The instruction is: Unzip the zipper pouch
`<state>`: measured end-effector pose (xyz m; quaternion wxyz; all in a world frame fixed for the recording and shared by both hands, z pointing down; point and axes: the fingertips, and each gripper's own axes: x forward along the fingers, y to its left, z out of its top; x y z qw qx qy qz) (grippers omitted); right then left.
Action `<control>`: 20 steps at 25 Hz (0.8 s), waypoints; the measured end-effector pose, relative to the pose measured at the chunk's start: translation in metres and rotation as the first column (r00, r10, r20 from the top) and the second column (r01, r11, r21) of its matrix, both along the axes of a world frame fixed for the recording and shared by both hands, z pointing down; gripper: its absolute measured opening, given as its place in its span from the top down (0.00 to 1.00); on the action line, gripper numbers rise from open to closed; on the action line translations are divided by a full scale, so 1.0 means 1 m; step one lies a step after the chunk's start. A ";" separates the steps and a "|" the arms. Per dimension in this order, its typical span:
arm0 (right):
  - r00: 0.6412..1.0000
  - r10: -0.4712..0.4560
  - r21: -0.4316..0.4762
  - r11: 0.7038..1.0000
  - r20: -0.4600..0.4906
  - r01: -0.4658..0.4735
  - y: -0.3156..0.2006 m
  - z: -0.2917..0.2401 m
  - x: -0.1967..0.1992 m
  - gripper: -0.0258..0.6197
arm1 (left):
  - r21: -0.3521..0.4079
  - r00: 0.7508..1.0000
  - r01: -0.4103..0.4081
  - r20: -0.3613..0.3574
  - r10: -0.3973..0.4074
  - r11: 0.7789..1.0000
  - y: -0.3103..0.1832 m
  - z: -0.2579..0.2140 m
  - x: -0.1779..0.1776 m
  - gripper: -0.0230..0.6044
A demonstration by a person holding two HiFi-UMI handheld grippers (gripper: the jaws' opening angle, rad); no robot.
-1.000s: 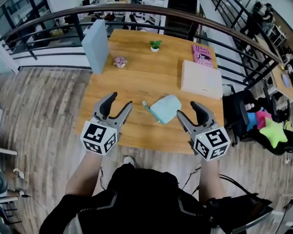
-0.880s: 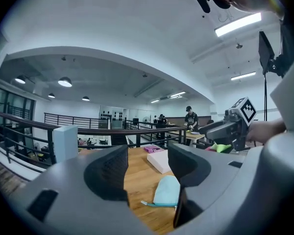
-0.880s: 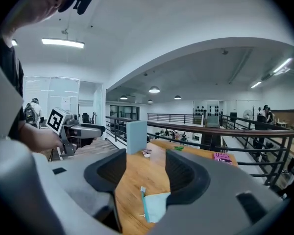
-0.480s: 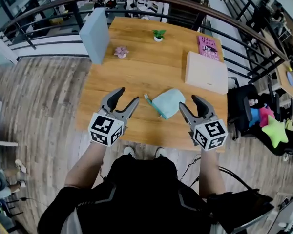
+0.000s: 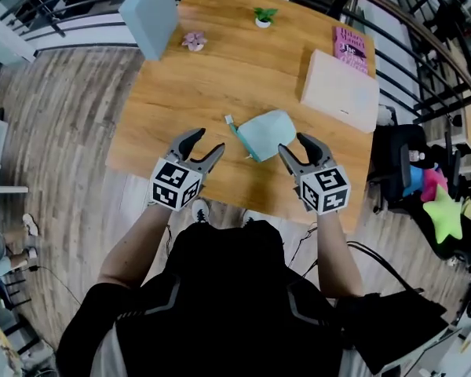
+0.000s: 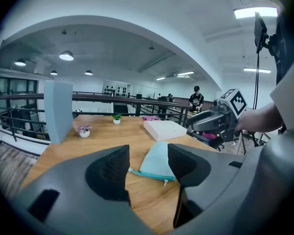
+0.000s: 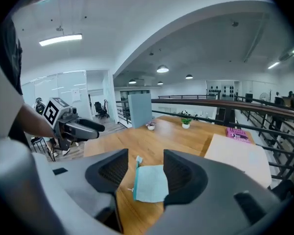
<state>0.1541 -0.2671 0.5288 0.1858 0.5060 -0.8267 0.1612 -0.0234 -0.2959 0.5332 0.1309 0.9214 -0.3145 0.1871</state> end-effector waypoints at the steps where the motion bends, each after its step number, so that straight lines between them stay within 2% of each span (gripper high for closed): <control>1: 1.000 -0.009 -0.020 1.000 0.001 0.009 0.002 0.010 0.001 0.60 | -0.017 1.000 0.007 0.012 -0.007 1.000 0.003 0.010 0.001 0.55; 5: 0.998 -0.060 -0.089 0.994 -0.001 0.059 0.003 0.047 0.001 0.61 | -0.061 0.999 0.041 0.030 -0.040 0.997 0.011 0.036 0.007 0.55; 10: 0.987 -0.159 -0.168 0.973 0.006 0.157 0.014 0.095 -0.020 0.62 | -0.121 0.993 0.097 0.073 -0.089 0.988 0.030 0.065 0.001 0.55; 15: 0.974 -0.228 -0.215 0.951 -0.009 0.221 0.014 0.122 -0.035 0.64 | -0.153 0.987 0.146 0.096 -0.133 0.977 0.042 0.074 -0.002 0.55; 20: 0.959 -0.283 -0.278 0.923 -0.017 0.267 0.018 0.159 -0.050 0.64 | -0.173 0.984 0.162 0.109 -0.144 0.972 0.058 0.083 -0.005 0.55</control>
